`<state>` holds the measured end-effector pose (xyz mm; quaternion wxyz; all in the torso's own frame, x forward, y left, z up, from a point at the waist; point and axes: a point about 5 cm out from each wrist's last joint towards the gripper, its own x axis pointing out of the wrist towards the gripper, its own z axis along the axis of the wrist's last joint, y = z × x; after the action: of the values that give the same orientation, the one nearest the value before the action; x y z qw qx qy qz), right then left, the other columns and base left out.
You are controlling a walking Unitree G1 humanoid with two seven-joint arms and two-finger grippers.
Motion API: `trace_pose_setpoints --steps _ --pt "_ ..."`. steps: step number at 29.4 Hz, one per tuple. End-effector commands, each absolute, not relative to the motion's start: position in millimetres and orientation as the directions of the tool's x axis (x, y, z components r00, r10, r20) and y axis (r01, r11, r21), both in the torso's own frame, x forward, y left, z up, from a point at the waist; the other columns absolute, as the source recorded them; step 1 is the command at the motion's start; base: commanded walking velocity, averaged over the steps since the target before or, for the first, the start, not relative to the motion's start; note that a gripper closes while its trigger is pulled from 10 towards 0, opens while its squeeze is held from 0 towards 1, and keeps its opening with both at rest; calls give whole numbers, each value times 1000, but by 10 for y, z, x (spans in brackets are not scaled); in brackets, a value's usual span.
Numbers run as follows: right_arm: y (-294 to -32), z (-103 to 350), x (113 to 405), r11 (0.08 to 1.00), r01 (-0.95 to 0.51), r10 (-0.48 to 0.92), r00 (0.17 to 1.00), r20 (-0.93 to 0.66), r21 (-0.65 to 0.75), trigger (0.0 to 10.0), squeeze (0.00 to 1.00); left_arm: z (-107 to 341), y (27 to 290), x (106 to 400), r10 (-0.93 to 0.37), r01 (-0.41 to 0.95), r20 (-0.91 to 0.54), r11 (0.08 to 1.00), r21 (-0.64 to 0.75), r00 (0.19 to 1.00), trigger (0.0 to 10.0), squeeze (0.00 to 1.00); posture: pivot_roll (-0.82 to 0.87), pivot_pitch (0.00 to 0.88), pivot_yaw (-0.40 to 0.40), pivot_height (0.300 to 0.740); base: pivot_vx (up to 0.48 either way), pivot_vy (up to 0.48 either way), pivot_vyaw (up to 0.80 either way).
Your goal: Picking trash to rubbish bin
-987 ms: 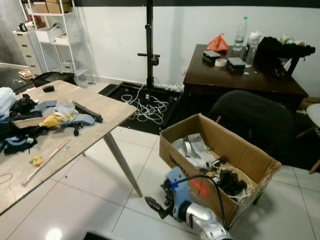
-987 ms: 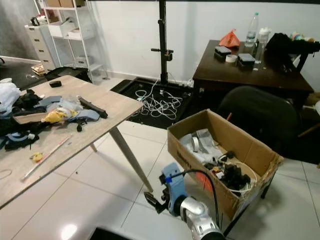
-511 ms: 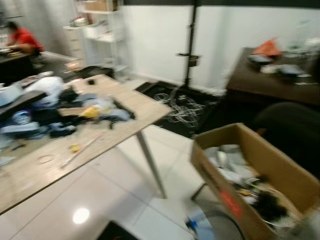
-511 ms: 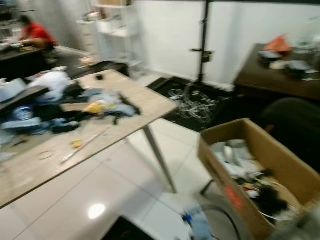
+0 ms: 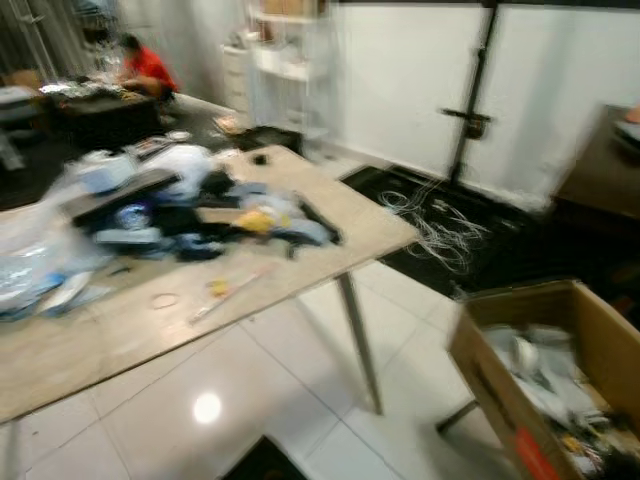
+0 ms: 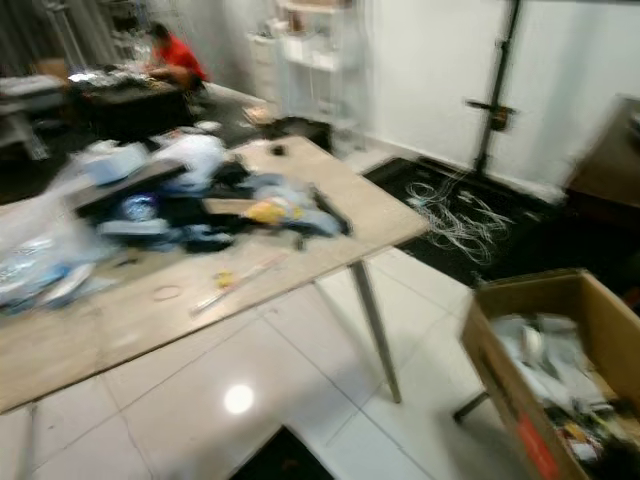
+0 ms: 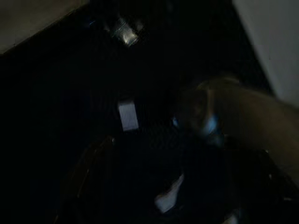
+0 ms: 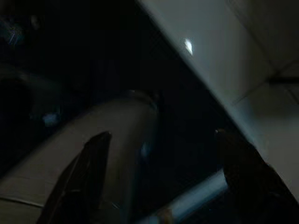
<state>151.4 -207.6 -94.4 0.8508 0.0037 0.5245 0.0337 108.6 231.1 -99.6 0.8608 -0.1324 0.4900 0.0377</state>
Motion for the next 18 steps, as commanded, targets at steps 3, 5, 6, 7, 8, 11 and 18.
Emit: trace_pose_setpoints --steps 3,5,6,7,8,11,18 --pt "-2008 -1005 1380 997 -62 76 407 -910 55 10000 0 -1054 2277 928 -59 -183 -891 971 -157 451 10000 0 -36 111 39 740 0 0 738" --pt "-2006 -1001 1392 996 -70 76 410 -909 52 10000 0 -1055 2272 930 -61 -185 -890 970 -160 451 10000 0 -35 109 38 740 0 0 738" --pt "-1995 -997 1408 995 -79 81 412 -908 52 10000 0 -1056 2268 929 -62 -182 -891 970 -159 449 10000 0 -35 109 38 740 0 0 738" --pt "-1995 -997 1408 995 -79 81 412 -908 52 10000 0 -1056 2268 929 -62 -182 -891 970 -159 449 10000 0 -35 109 38 740 0 0 738" --pt "-1991 -995 1417 995 -83 81 412 -908 51 10000 0 -1057 2266 931 -62 -183 -891 970 -159 450 10000 0 -32 106 37 740 0 0 738" --pt "-1987 -990 1433 994 -99 82 411 -908 44 10000 0 -1055 2263 941 -61 -187 -890 969 -162 453 10000 0 -29 106 34 740 0 0 738" --pt "-1969 -990 1441 991 -124 88 406 -910 41 10000 0 -1054 2250 956 -65 -184 -887 969 -166 458 10000 0 -28 106 30 740 0 0 738"
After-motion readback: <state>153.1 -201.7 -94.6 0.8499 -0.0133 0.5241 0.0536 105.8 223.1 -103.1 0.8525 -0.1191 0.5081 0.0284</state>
